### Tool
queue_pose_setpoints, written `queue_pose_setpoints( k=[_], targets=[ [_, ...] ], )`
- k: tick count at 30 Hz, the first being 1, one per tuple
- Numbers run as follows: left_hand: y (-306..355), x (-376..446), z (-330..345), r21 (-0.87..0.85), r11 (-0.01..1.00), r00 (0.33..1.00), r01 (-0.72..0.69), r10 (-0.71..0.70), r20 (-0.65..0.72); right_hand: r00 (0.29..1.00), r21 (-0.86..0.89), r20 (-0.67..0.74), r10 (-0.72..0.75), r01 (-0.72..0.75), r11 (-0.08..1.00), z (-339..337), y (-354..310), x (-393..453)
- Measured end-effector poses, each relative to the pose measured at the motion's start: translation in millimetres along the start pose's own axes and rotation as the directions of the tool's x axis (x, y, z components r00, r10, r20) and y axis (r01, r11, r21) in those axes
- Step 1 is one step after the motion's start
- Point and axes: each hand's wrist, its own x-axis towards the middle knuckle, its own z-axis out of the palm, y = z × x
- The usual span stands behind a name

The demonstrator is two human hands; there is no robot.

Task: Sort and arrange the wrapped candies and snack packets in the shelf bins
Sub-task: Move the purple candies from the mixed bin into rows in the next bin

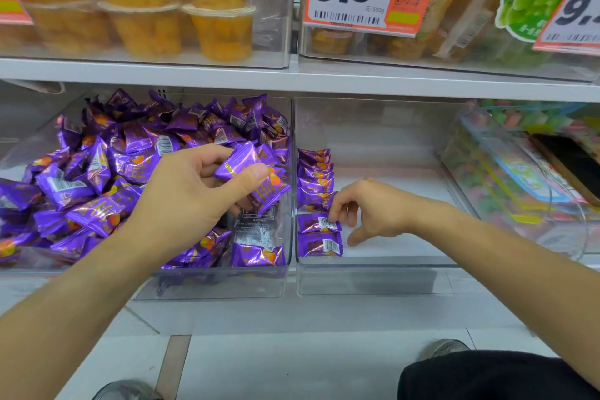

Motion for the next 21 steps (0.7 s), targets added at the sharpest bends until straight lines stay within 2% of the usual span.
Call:
queue_pose_setpoints(
  k=[4,10,21],
  targets=[
    [0.5,0.8,1.1,0.004,1.0,1.0,-0.004,0.004,0.0,0.996,-0.131,-0.071,-0.052,0.042,0.991,5.1,2.0,8.1],
    [2.1,-0.6,1.9,-0.001,1.0,1.0,-0.008,0.008,0.007,0.99,-0.123,-0.131,-0.046,0.029,0.992,2.0,0.3,3.2],
    [3.6,-0.8,3.8,-0.007,1.0,1.0,0.0,0.0,0.005,0.953,0.162,-0.271,0.132,-0.09,0.983,4.2,7.8,9.8]
  ],
)
